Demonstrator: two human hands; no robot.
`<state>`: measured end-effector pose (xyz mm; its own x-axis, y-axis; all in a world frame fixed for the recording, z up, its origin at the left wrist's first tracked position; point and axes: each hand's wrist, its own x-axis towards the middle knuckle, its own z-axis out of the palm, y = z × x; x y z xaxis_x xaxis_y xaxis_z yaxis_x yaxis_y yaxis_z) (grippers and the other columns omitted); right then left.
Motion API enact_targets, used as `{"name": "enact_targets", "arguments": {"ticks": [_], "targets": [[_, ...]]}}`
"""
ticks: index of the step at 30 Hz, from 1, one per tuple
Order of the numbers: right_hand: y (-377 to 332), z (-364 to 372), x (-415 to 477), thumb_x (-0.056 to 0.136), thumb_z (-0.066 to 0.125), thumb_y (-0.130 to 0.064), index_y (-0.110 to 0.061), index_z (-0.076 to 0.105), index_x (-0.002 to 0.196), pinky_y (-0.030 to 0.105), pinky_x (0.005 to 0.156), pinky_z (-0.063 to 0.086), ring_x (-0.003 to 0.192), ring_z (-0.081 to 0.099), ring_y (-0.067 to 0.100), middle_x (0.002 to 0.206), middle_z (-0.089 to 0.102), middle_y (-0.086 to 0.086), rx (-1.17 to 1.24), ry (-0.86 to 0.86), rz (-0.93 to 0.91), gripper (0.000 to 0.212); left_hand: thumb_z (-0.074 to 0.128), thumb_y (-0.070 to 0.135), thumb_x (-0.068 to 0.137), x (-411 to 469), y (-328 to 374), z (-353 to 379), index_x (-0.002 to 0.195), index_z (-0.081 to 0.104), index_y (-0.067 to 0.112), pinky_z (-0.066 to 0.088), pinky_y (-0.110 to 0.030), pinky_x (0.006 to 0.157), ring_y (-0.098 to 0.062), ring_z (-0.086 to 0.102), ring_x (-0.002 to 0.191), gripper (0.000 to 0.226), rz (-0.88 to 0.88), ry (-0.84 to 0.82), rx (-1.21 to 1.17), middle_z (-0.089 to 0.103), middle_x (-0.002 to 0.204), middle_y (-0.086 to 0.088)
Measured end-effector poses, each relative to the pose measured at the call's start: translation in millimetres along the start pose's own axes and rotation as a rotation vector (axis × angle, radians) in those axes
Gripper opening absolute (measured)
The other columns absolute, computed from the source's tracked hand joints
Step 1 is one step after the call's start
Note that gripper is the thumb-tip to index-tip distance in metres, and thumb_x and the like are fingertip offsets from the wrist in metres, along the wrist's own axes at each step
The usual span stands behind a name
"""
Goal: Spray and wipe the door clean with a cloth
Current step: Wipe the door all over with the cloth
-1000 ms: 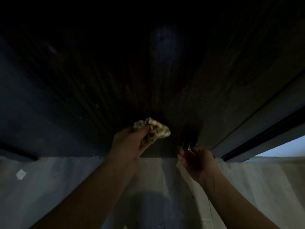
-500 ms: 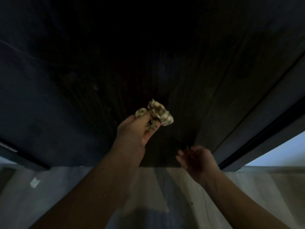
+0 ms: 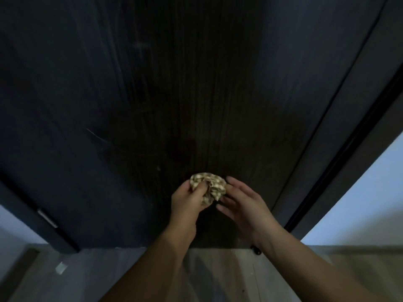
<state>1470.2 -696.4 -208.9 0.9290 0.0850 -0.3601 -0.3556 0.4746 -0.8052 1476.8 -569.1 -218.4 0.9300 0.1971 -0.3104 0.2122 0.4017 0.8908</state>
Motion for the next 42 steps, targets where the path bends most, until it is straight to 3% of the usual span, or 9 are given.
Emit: {"name": "enact_targets", "arguments": {"ticks": [5,8,11,15,22,26,30,36,42], "targets": [[-20,36,-28,0.089,0.06,-0.003,-0.016,0.062,0.117,0.034,0.086,0.056,0.099,0.069,0.017,0.105,0.073,0.004,-0.065,-0.023,-0.368,0.03,0.058,0.009,0.092,-24,35,4,0.103,0.069,0.018,0.052,-0.025,0.078,-0.017,0.068,0.094,0.018,0.159,-0.16,0.106,0.072,0.102,-0.007],[-38,37,-28,0.083,0.067,0.003,-0.018,0.06,0.102,0.021,0.075,0.053,0.083,0.066,0.006,0.089,0.068,-0.002,-0.26,0.185,-0.768,0.029,0.068,0.018,0.085,-16,52,-15,0.105,0.061,0.027,0.043,-0.013,0.081,-0.009,0.059,0.097,0.023,0.625,-0.002,0.667,0.062,0.113,-0.002],[-61,29,-10,0.078,0.069,0.005,-0.018,0.063,0.101,0.015,0.079,0.045,0.089,0.056,-0.003,0.098,0.059,-0.004,-0.603,0.338,-1.237,0.033,0.067,0.02,0.082,-1,72,-46,0.124,0.057,0.018,0.037,-0.037,0.098,-0.02,0.045,0.124,0.043,1.104,0.255,1.27,0.048,0.133,-0.004],[-44,33,45,0.081,0.065,0.0,-0.008,0.066,0.117,0.022,0.091,0.041,0.103,0.051,0.013,0.112,0.052,0.004,-1.174,0.23,-1.527,0.037,0.066,0.012,0.077,19,76,-64,0.141,0.043,0.015,0.029,-0.054,0.104,-0.024,0.031,0.14,0.069,1.127,0.294,1.606,0.03,0.153,-0.011],[-3,27,75,0.096,0.047,-0.01,-0.009,0.062,0.124,0.039,0.082,0.048,0.099,0.053,0.026,0.114,0.061,0.012,-1.715,-0.218,-1.618,0.032,0.063,0.006,0.077,26,87,-81,0.143,0.04,0.011,0.028,-0.053,0.105,-0.021,0.03,0.141,0.07,1.22,0.231,1.613,0.027,0.156,-0.006],[-79,73,58,0.093,0.05,-0.004,-0.006,0.068,0.117,0.038,0.082,0.044,0.094,0.056,0.03,0.107,0.064,0.017,-1.424,0.122,-1.773,0.03,0.057,0.01,0.079,22,112,-71,0.143,0.041,0.013,0.027,-0.053,0.106,-0.022,0.027,0.142,0.066,1.257,0.241,1.578,0.022,0.157,-0.007],[-75,74,43,0.092,0.049,-0.01,-0.011,0.067,0.119,0.042,0.076,0.051,0.093,0.057,0.026,0.111,0.065,0.011,-1.735,-0.176,-1.774,0.033,0.058,0.011,0.079,12,144,-54,0.142,0.042,0.012,0.029,-0.055,0.106,-0.022,0.028,0.142,0.066,1.289,0.265,1.54,0.023,0.157,-0.007],[-184,142,14,0.09,0.051,-0.008,-0.015,0.071,0.115,0.033,0.067,0.047,0.087,0.056,0.028,0.107,0.065,0.011,-1.263,0.337,-1.897,0.033,0.062,0.008,0.074,11,183,-38,0.146,0.037,0.013,0.025,-0.055,0.105,-0.02,0.027,0.142,0.076,1.323,0.322,1.57,0.022,0.157,-0.006],[-220,136,-2,0.086,0.056,-0.005,-0.02,0.068,0.119,0.035,0.056,0.052,0.088,0.056,0.026,0.11,0.063,0.007,-1.522,0.244,-1.993,0.038,0.073,0.006,0.063,16,185,-40,0.144,0.039,0.013,0.031,-0.055,0.1,-0.02,0.03,0.14,0.089,1.321,0.317,1.609,0.029,0.155,-0.007]]}}
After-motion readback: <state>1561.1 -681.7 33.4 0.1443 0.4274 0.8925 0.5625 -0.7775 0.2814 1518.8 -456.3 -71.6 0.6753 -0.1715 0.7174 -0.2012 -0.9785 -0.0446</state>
